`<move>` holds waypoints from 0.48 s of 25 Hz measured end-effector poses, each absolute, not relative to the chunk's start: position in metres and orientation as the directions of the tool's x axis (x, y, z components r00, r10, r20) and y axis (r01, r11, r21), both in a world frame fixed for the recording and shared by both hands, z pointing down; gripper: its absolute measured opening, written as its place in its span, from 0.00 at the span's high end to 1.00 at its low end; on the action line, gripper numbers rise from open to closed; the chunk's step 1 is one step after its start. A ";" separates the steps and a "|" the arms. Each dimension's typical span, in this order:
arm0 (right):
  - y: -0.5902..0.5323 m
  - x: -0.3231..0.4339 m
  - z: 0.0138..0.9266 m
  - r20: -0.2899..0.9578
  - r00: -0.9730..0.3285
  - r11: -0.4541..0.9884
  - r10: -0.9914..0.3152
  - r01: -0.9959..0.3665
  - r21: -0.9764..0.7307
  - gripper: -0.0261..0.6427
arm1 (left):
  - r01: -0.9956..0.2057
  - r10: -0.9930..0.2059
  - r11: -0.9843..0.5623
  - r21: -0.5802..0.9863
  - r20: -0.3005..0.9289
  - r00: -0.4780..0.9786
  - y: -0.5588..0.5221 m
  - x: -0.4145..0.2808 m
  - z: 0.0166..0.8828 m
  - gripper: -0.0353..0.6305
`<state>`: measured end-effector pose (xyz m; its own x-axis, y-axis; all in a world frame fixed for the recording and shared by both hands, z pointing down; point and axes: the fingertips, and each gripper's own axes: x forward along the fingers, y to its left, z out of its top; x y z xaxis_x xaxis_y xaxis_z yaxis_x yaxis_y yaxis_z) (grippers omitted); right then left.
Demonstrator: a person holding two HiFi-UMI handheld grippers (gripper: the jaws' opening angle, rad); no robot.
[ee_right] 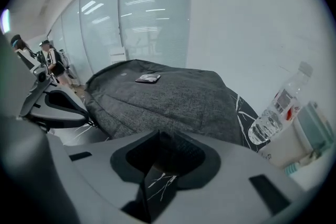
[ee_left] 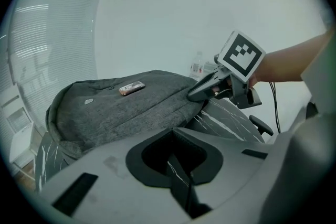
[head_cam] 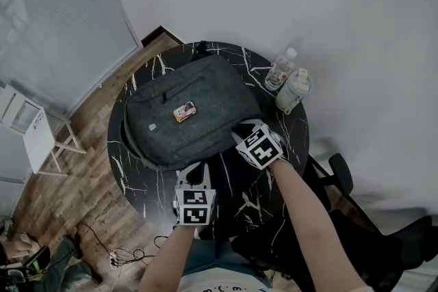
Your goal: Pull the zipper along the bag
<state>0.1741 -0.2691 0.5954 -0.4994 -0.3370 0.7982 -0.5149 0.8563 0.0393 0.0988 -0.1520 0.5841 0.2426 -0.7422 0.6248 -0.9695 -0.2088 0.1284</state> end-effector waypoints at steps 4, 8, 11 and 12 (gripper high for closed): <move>-0.270 0.175 0.597 0.797 -0.488 0.852 -0.355 -0.520 0.062 0.75 | -0.974 -0.750 -0.196 0.110 0.623 0.221 -0.144 0.089 0.584 0.92; -0.271 0.173 0.598 0.798 -0.482 0.846 -0.362 -0.530 0.064 0.76 | -0.979 -0.760 -0.184 0.091 0.619 0.200 -0.137 0.079 0.582 0.92; -0.272 0.173 0.600 0.796 -0.474 0.836 -0.377 -0.545 0.072 0.76 | -0.981 -0.761 -0.185 0.059 0.623 0.181 -0.130 0.074 0.587 0.92; -0.273 0.173 0.600 0.793 -0.473 0.832 -0.385 -0.550 0.076 0.76 | -0.982 -0.763 -0.181 0.053 0.623 0.174 -0.128 0.072 0.590 0.92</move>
